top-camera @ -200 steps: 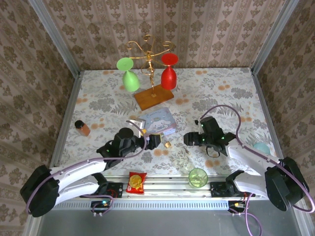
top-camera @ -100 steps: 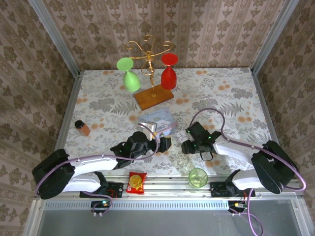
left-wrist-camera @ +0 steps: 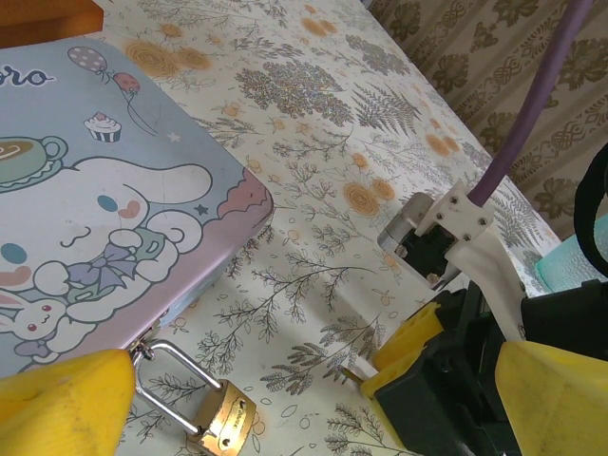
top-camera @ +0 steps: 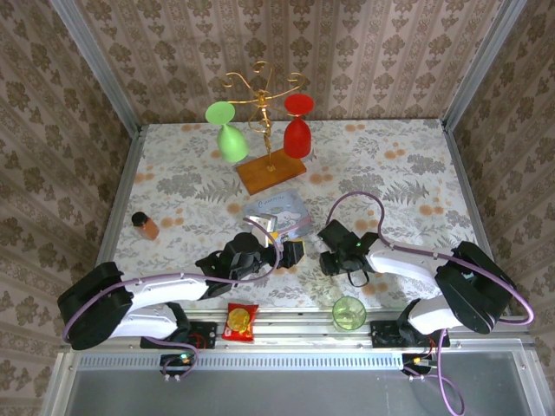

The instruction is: Unlock a padlock with a key

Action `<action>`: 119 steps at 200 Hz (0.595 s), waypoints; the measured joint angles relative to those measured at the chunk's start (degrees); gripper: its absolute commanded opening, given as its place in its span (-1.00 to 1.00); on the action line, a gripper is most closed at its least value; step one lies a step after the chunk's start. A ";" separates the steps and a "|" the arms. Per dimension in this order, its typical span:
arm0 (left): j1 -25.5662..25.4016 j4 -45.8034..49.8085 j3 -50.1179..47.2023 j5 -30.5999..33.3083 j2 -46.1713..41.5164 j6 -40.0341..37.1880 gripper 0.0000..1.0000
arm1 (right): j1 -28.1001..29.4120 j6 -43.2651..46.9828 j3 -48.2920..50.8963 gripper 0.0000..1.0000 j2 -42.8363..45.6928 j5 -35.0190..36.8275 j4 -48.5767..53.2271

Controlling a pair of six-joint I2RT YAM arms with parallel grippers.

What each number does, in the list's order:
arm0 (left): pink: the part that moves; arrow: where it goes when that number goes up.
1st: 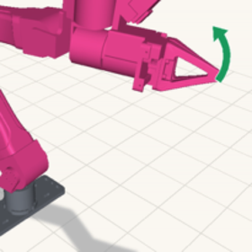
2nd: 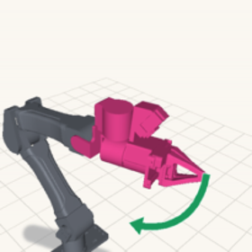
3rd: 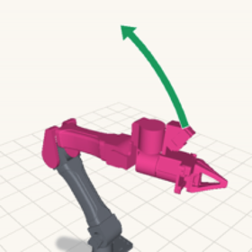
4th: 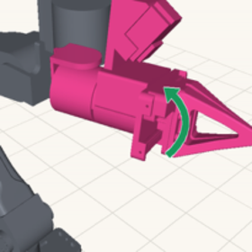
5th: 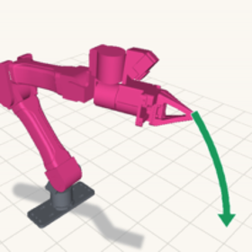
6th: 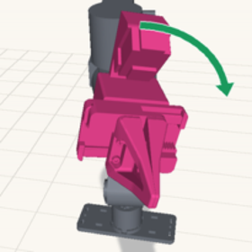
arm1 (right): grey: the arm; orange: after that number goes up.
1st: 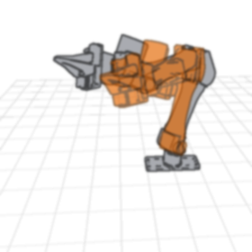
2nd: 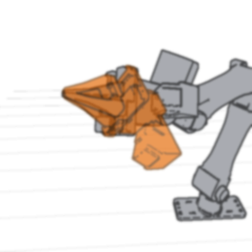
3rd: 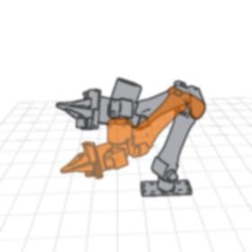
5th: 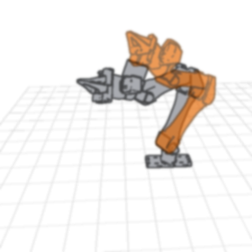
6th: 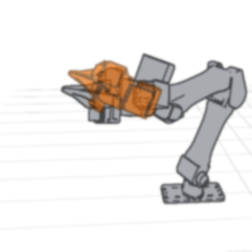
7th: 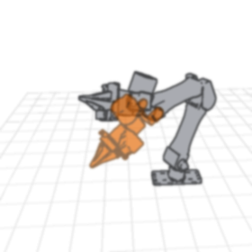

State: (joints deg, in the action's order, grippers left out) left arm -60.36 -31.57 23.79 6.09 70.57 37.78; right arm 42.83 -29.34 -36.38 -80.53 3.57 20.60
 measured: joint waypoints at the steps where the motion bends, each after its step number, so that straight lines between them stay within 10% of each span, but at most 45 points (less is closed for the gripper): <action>1: 0.00 0.00 0.00 0.00 0.00 0.00 0.97 | 0.02 -0.02 0.00 -0.39 0.00 0.02 0.02; 119: 0.00 0.02 -0.13 1.29 0.00 1.29 0.98 | 2.97 -3.50 1.70 -0.38 2.43 1.99 1.73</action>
State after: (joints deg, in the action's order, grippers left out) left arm -60.36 -31.55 23.66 7.38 70.57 39.07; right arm 45.80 -32.84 -34.68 -78.11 5.56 22.33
